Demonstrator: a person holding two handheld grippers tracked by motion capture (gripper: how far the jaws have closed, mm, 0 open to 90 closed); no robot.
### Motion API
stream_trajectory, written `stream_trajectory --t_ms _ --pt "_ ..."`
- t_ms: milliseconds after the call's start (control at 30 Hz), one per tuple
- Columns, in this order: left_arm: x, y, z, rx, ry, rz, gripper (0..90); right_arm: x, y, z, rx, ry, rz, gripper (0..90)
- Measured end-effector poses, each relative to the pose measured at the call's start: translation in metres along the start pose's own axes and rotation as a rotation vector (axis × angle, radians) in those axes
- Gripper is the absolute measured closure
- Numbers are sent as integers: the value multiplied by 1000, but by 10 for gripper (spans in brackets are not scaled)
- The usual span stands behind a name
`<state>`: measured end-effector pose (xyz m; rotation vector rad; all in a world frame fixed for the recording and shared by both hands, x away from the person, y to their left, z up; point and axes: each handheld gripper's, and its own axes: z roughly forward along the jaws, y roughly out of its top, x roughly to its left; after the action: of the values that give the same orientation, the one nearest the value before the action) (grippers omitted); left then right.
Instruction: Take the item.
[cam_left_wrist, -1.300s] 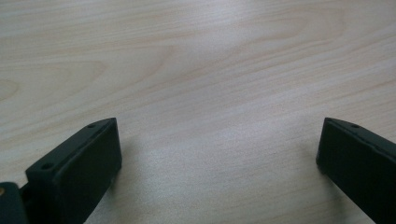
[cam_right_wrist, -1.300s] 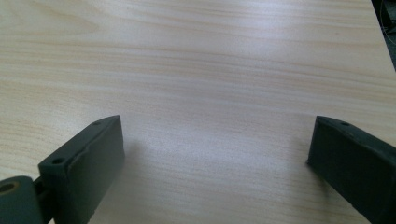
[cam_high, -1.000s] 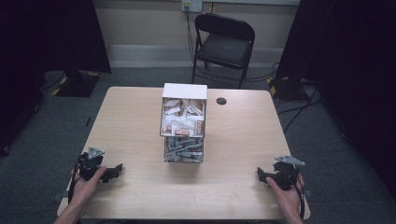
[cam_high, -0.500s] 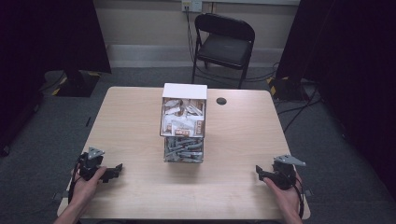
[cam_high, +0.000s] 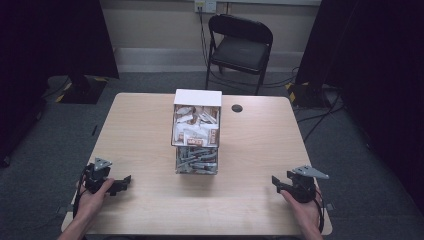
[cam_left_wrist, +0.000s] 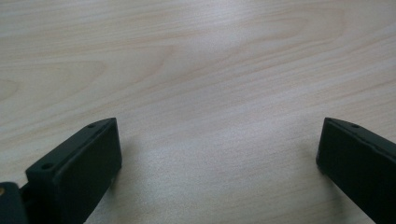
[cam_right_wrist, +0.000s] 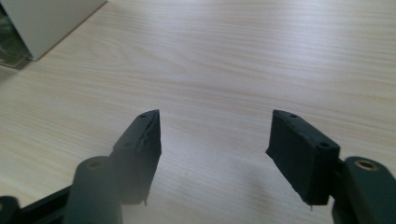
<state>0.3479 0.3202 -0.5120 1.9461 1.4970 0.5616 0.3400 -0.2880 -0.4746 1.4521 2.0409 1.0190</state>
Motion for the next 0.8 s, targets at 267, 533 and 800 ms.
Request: stream_trajectory --t_ms 267,533,800 --pt "0 0 0 1 -3 -2 0 6 3 -1 3 66 -11 336" --pt "0 0 0 1 -4 -1 0 20 8 -3 -9 113 -42 353" --pt "0 0 0 1 -2 -2 0 32 14 -9 -28 156 -56 397"
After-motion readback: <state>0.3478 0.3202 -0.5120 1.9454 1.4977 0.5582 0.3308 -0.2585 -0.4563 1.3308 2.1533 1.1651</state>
